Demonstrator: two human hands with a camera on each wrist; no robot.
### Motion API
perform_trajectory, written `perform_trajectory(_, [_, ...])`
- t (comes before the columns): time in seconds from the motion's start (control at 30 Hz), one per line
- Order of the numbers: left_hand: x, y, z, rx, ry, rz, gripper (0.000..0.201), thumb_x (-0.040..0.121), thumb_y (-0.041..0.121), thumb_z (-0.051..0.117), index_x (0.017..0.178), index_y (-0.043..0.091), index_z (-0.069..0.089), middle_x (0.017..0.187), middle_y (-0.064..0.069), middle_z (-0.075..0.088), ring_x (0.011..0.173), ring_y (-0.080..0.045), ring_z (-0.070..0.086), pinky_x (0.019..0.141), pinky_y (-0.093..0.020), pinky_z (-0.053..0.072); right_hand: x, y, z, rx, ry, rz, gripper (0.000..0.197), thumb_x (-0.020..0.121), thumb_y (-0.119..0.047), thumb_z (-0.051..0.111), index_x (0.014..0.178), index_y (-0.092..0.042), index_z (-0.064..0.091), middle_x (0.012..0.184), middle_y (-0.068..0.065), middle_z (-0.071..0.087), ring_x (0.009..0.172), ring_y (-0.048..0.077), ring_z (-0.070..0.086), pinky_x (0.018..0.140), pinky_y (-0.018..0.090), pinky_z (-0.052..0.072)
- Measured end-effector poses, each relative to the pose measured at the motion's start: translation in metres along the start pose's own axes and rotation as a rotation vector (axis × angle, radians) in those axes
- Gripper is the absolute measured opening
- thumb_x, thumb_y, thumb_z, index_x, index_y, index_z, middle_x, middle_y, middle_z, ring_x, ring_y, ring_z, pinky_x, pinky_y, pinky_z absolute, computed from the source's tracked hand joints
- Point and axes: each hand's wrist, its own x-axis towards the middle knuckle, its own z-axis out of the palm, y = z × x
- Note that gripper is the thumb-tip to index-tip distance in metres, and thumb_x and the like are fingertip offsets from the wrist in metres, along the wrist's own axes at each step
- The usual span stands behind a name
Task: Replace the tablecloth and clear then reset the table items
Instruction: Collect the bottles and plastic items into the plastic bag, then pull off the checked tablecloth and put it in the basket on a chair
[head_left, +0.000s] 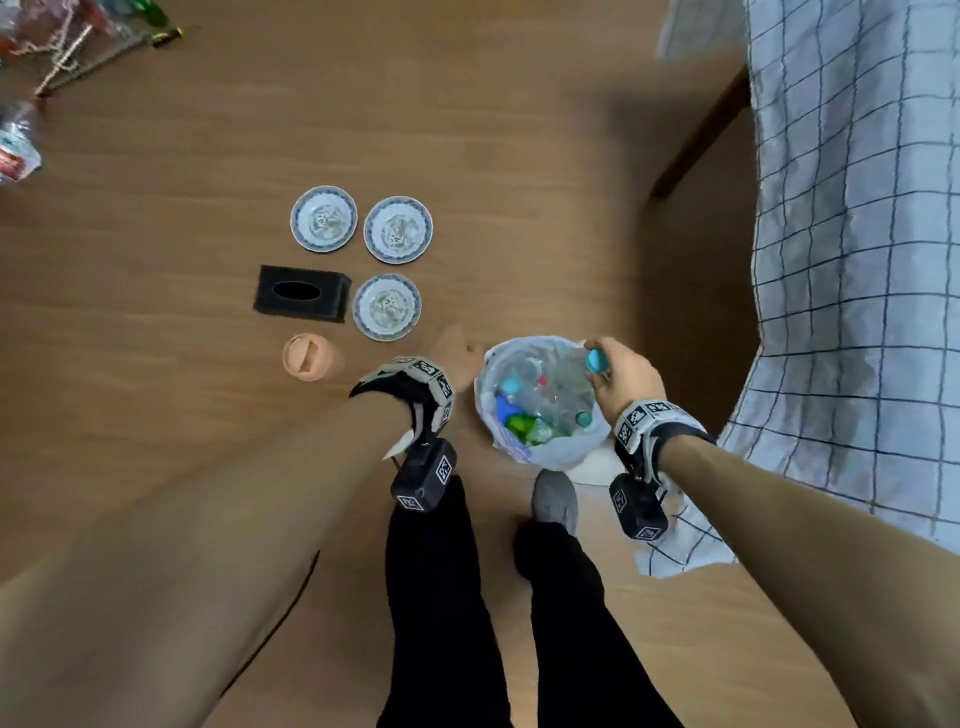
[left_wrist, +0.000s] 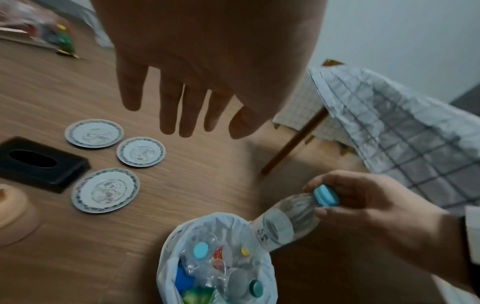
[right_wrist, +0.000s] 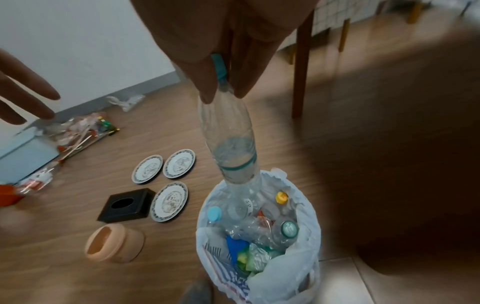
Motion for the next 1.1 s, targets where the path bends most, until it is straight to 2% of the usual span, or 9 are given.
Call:
perform_trajectory(0.07, [0.031,0.002,0.007,0.074,-0.013,0.06,0.009,0.096,0.021,0.047,0.091,0.015,0.05,0.072,-0.002,0.046,0.079,-0.024,0.045,0.06,-0.029,0.032,0.016,0.007,0.024,0.036,0.045,0.052,0.036,0.088,-0.012,0.062,0.121,-0.025,0.055,0.112,0.005,0.068,0.1,0.034,0.063,0.08,0.037,0.051])
perform_trajectory(0.17, [0.086,0.0,0.019,0.213,-0.03,0.123,0.021,0.097,0.027,0.045,0.1,0.013,0.061,0.091,-0.012,0.058,0.084,-0.03,0.056,0.067,-0.03,0.035,0.039,0.017,0.062,0.091,0.11,0.114,0.039,0.086,-0.008,0.063,0.121,-0.024,0.057,0.113,0.005,0.068,0.099,0.034,0.063,0.081,0.037,0.051])
perform_trajectory(0.3, [0.142,-0.007,0.046,0.289,-0.082,0.229,0.02,0.097,0.025,0.043,0.094,0.011,0.057,0.087,-0.009,0.056,0.075,-0.026,0.05,0.063,-0.031,0.034,0.063,0.028,0.121,0.174,0.161,0.206,0.041,0.084,-0.005,0.063,0.121,-0.022,0.059,0.114,0.007,0.068,0.1,0.034,0.064,0.083,0.04,0.051])
perform_trajectory(0.43, [0.173,-0.014,0.068,0.363,-0.152,0.326,0.02,0.097,0.022,0.043,0.104,0.011,0.058,0.095,-0.011,0.054,0.083,-0.026,0.051,0.07,-0.031,0.036,0.069,0.036,0.178,0.225,0.159,0.333,0.042,0.086,-0.005,0.062,0.123,-0.022,0.058,0.113,0.011,0.068,0.1,0.037,0.064,0.082,0.044,0.052])
perform_trajectory(0.6, [0.192,-0.015,0.081,0.475,-0.224,0.383,0.03,0.097,0.026,0.042,0.109,0.006,0.061,0.11,-0.016,0.062,0.099,-0.032,0.059,0.085,-0.037,0.044,0.065,0.035,0.219,0.313,0.033,0.431,0.062,0.085,-0.015,0.072,0.141,-0.019,0.046,0.143,0.009,0.052,0.121,0.034,0.056,0.099,0.04,0.046])
perform_trajectory(0.7, [0.191,-0.009,0.089,0.478,-0.22,0.42,0.038,0.082,0.046,0.031,0.075,0.016,0.054,0.098,-0.013,0.066,0.087,-0.032,0.061,0.084,-0.041,0.05,0.055,0.025,0.215,0.371,0.069,0.473,0.074,0.08,-0.026,0.079,0.144,-0.017,0.042,0.15,0.006,0.042,0.134,0.027,0.043,0.109,0.036,0.036])
perform_trajectory(0.77, [0.188,0.0,0.091,0.51,-0.211,0.458,0.039,0.073,0.05,0.026,0.07,0.018,0.048,0.091,-0.011,0.066,0.081,-0.032,0.061,0.079,-0.044,0.052,0.042,0.021,0.202,0.409,0.133,0.489,0.071,0.079,-0.029,0.079,0.141,-0.016,0.046,0.146,0.006,0.045,0.134,0.025,0.042,0.108,0.035,0.036])
perform_trajectory(0.93, [0.141,0.052,0.046,0.598,-0.19,0.543,0.054,0.082,0.044,0.04,0.123,0.012,0.057,0.117,-0.016,0.062,0.104,-0.036,0.059,0.088,-0.04,0.05,0.001,0.021,0.132,0.404,0.258,0.511,0.059,0.081,-0.032,0.075,0.134,-0.019,0.05,0.133,0.003,0.051,0.124,0.025,0.049,0.099,0.038,0.044])
perform_trajectory(1.1, [0.073,0.135,-0.028,0.719,-0.066,0.711,0.046,0.092,0.039,0.043,0.13,0.015,0.05,0.125,-0.015,0.057,0.114,-0.034,0.054,0.088,-0.04,0.043,-0.043,0.015,0.018,0.339,0.434,0.509,0.052,0.089,-0.031,0.067,0.135,-0.015,0.049,0.135,0.005,0.049,0.125,0.024,0.047,0.099,0.037,0.041])
